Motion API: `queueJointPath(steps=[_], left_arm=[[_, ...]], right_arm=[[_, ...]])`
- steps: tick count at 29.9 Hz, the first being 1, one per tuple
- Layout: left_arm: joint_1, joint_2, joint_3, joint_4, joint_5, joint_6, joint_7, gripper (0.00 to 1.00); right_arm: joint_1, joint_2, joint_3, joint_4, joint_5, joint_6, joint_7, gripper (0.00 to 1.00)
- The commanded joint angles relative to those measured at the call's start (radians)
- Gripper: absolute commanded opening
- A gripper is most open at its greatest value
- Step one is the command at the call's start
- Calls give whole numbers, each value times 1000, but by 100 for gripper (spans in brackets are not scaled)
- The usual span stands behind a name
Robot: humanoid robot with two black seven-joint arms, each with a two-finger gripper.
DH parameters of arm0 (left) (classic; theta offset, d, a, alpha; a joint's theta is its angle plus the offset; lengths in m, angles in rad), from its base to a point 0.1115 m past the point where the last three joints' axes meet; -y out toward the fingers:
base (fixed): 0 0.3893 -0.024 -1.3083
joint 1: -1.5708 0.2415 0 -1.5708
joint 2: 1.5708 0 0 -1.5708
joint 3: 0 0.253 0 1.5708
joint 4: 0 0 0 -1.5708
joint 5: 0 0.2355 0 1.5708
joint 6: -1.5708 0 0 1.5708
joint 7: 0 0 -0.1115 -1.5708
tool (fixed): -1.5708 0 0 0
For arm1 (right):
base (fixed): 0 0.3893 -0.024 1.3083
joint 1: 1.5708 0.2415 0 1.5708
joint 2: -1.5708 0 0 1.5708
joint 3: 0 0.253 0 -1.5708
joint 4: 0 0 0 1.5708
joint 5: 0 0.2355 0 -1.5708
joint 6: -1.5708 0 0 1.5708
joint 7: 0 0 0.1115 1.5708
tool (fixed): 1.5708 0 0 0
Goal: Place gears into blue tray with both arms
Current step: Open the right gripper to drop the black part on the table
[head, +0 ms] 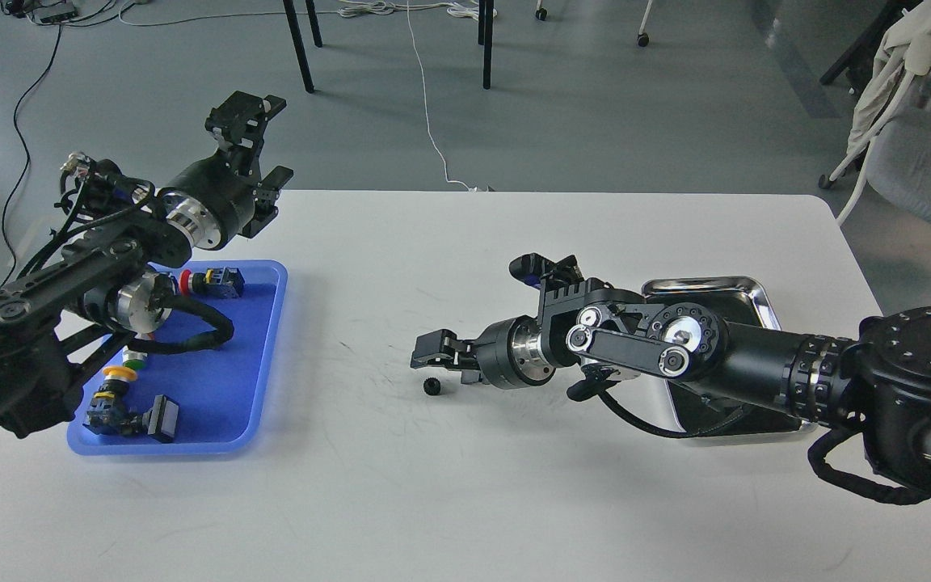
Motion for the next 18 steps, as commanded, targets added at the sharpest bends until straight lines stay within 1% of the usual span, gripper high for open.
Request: queueJointPath(steps=[1, 4, 7, 12, 15, 18], left_arm=[[-6, 2, -1, 0, 2, -2, 4, 98], [-9, 5, -1, -2, 17, -2, 5, 98], [-9, 22, 1, -12, 42, -8, 11, 98], [-3, 75, 2, -64, 103, -46, 48, 98], [3, 123, 4, -142, 190, -67, 68, 98], [3, 184, 41, -250, 305, -101, 90, 98]], right_arm=[[6, 0, 88, -26, 3, 8, 4, 95], [11, 0, 175, -29, 17, 6, 7, 95], [-1, -12, 315, -20, 35, 6, 8, 95], [-73, -259, 532, -12, 181, 14, 8, 96], [-122, -359, 651, -18, 250, 17, 11, 96], [-211, -460, 795, -35, 389, 63, 37, 96]])
